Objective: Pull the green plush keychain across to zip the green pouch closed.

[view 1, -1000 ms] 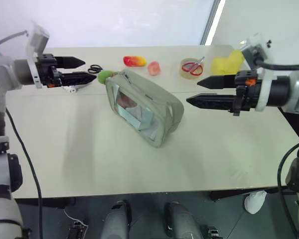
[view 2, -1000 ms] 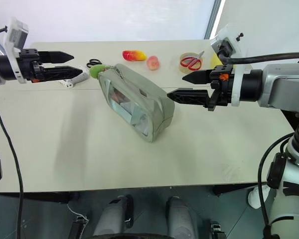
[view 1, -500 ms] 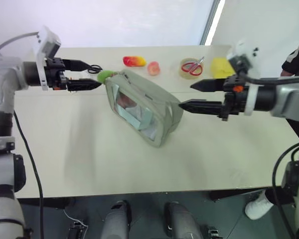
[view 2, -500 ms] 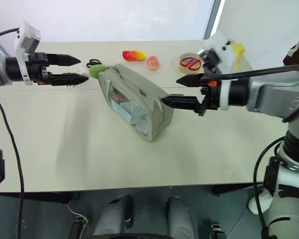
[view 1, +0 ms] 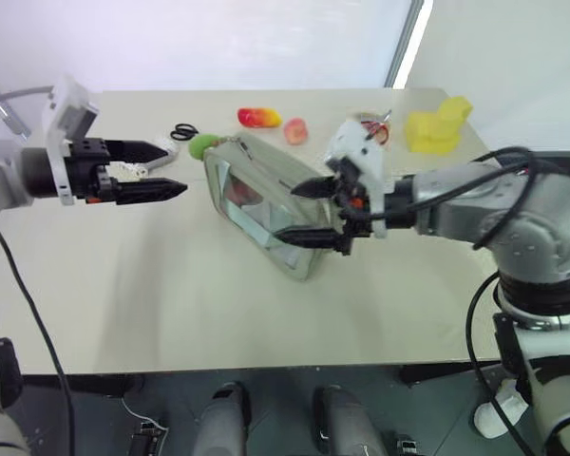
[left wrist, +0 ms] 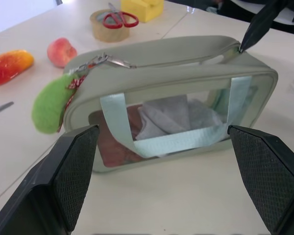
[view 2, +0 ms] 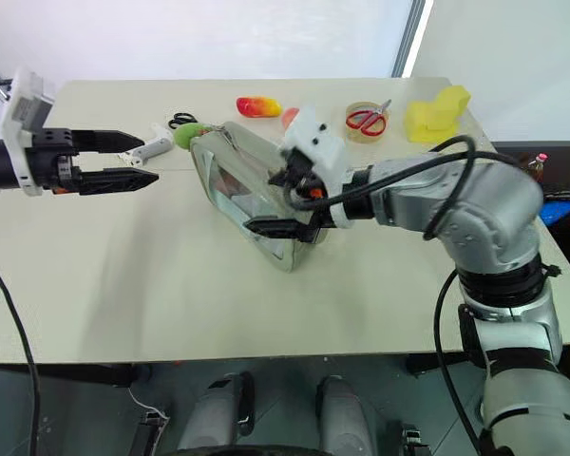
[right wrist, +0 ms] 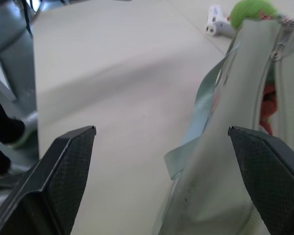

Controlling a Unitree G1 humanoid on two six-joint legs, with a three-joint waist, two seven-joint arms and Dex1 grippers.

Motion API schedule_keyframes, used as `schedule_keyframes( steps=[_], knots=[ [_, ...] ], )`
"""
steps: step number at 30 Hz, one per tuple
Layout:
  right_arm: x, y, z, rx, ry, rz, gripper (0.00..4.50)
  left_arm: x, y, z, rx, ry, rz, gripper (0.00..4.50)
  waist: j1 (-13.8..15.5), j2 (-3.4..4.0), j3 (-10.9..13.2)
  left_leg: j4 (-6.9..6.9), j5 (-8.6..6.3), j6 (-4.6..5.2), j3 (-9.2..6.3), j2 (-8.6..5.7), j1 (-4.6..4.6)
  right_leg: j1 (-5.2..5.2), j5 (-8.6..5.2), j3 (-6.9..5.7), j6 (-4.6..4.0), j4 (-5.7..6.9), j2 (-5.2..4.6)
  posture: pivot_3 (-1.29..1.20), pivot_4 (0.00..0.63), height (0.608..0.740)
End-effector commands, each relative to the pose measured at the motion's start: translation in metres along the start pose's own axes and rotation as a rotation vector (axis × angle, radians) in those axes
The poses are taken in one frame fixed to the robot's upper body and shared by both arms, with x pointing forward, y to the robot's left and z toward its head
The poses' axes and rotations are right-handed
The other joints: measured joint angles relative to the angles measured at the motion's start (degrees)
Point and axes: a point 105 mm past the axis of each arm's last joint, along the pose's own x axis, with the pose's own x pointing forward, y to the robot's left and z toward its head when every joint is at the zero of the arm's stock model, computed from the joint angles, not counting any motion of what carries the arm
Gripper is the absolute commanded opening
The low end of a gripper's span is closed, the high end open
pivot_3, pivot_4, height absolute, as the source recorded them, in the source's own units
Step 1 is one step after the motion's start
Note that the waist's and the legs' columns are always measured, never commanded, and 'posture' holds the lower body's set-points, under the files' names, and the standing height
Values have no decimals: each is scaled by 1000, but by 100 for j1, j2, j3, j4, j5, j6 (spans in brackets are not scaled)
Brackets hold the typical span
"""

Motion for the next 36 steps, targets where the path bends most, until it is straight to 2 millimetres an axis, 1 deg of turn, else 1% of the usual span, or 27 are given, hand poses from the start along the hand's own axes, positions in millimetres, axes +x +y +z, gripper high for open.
schedule_keyframes(
  steps=[1, 3, 5, 7, 8, 10, 12, 13, 15, 20, 22, 23, 24, 25, 26, 29, 32, 34, 36],
  knots=[
    [5, -12, -13, -154, 50, -46, 3189, -5, -4, 15, 49, -39, 16, 4500, -11, 0, 0, 10, 0, 0, 0, 0, -2, 2, 0, 0, -1, 0, -1, 0, 150, 740],
    [3, -22, -17, -220, 73, -77, 2153, -5, -4, 16, 50, -44, 20, 4500, -17, 0, 0, 18, 0, 0, 3, -1, -3, 4, 2, 3, -3, -1, -1, 0, 150, 740],
    [2, -26, -18, -250, 78, -77, 1102, -5, -4, 17, 51, -49, 23, 4500, -16, 0, 0, 23, 0, 0, 3, 0, -2, 5, 4, 2, -4, 2, -1, 0, 150, 740],
    [-2, -27, -12, -298, 53, -74, 69, -4, -4, 18, 54, -54, 23, 4500, -14, 0, 0, 23, 0, 0, 2, 0, 1, 6, 4, 2, -4, 7, 0, 0, 150, 740],
    [-7, -30, -8, -350, 46, -79, 24, -2, -3, 18, 55, -57, 21, 4500, -11, 0, 0, 24, 0, 0, 2, 0, 1, 5, 4, 2, -3, 10, 1, 0, 150, 740],
    [-19, -38, -8, -532, 77, -98, 24, 0, -3, 19, 56, -60, 15, 4500, 2, 0, 1, 24, 0, 0, 2, 0, 0, 3, 4, 2, -3, 11, 1, 0, 150, 740],
    [-29, -45, -15, -645, 125, -84, 24, 1, -2, 19, 59, -62, 10, 4500, 7, 0, 1, 24, 0, -1, 2, -1, -4, 3, 2, 2, 0, 8, 1, 0, 150, 740],
    [-35, -52, -20, -653, 150, -96, 24, 2, -2, 19, 60, -66, 6, 4500, 3, 0, 1, 25, 0, -1, 3, -1, -3, 6, 1, 2, 2, 3, 1, 0, 150, 740],
    [-39, -57, -28, -652, 171, -90, 24, 5, -1, 20, 63, -76, -1, 4500, -8, 0, 1, 25, 0, -1, 4, -1, -3, 6, 1, 3, 2, 2, 0, 0, 150, 740],
    [-30, -64, -39, -553, 108, -91, 24, 13, 0, 22, 67, -87, -17, 4500, -26, -1, 1, 28, 2, -4, 2, 0, 5, 9, 3, 2, 4, 17, 3, 0, 150, 740],
    [-29, -65, -41, -550, 110, -84, 819, 13, 0, 23, 68, -89, -22, 4500, -46, -1, 1, 34, 2, -4, 3, 0, 8, 9, 3, 4, 4, 24, 3, 0, 150, 740],
    [-31, -70, -42, -555, 115, -105, 1156, 13, 0, 23, 68, -91, -24, 4500, -46, 0, 1, 41, 2, -4, 2, 1, 8, 7, 3, 4, 4, 34, 3, 0, 150, 740],
    [-33, -74, -43, -567, 129, -124, 1591, 14, 0, 23, 67, -91, -24, 4500, -41, 0, 1, 45, 2, -4, 2, 1, 7, 4, 3, 4, 4, 42, 3, 0, 150, 740],
    [-38, -78, -42, -576, 140, -136, 2144, 14, 0, 23, 67, -91, -23, 4500, -32, 0, 2, 49, 2, -4, 2, 2, 7, 1, 1, 4, 5, 53, 3, 0, 150, 740],
    [-44, -81, -41, -578, 148, -148, 2591, 13, 0, 23, 65, -91, -21, 4500, -28, 0, 2, 57, 2, -4, 1, 2, 7, 0, -2, 4, 7, 64, 2, 0, 150, 740],
    [-58, -83, -30, -547, 131, -169, 2591, 10, 1, 21, 60, -89, -10, 4500, -1, 1, 2, 64, 4, -7, 0, 2, 6, 1, -3, 4, 6, 73, 2, 0, 150, 740],
    [-68, -82, -6, -533, 72, -200, 2591, 7, 1, 20, 52, -87, 3, 4500, -12, 1, 2, 71, 4, -9, -1, 1, 7, 3, -2, 7, 4, 72, 1, 0, 150, 740],
    [-67, -79, 10, -542, 34, -215, 2591, 7, 0, 19, 50, -89, 2, 4500, -36, 1, 2, 71, 4, -9, 0, 2, 8, 1, -1, 8, 3, 77, 1, 0, 150, 740],
    [-59, -73, 18, -545, 8, -203, 2591, 9, -1, 19, 52, -90, 1, 4500, -38, 1, 2, 69, 4, -9, -1, 4, 9, -3, 0, 9, 3, 82, 3, 0, 150, 740]
  ],
)
